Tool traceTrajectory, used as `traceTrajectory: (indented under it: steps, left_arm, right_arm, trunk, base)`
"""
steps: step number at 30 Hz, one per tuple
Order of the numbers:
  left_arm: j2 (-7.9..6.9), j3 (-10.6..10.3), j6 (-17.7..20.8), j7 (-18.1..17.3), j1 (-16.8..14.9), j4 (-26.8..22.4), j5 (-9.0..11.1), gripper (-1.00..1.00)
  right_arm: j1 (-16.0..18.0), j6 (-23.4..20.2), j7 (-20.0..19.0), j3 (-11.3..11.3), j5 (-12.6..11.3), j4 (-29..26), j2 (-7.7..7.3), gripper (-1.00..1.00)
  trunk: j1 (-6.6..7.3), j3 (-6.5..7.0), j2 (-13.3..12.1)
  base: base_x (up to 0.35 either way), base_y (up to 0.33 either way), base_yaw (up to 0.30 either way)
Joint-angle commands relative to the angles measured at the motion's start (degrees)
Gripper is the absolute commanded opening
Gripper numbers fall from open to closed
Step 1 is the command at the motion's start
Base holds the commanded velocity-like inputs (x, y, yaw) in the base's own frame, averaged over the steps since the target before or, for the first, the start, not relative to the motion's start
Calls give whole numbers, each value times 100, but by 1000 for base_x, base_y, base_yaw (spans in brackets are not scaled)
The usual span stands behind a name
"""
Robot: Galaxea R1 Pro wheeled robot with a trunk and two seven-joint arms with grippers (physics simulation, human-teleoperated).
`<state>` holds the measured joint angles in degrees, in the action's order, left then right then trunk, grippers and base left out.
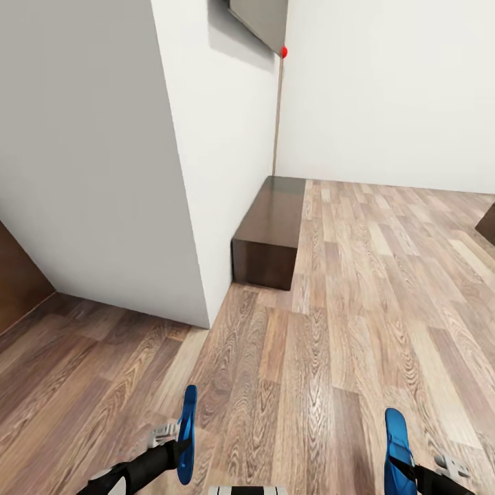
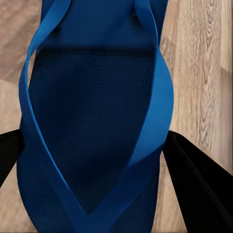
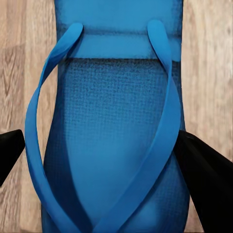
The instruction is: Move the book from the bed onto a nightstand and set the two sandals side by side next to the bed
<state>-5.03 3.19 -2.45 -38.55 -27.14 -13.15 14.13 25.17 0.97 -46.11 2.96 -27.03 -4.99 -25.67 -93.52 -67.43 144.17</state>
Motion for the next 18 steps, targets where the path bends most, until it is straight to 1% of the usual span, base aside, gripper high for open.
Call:
traceTrajectory:
  steps: [1,18]
  left_arm:
    - [1,33,-19,-30,-2,5,-24,-100]
    - [2,33,-19,-26,-2,5,-24,-100]
  right_arm:
    - [6,8,-25,38,22,7,0,-100]
    - [6,16,-10,38,25,12,0,-100]
  trunk:
    - [1,-4,2]
    - [1,-4,2]
  base:
    - [0,0,-281]
    - [0,0,-281]
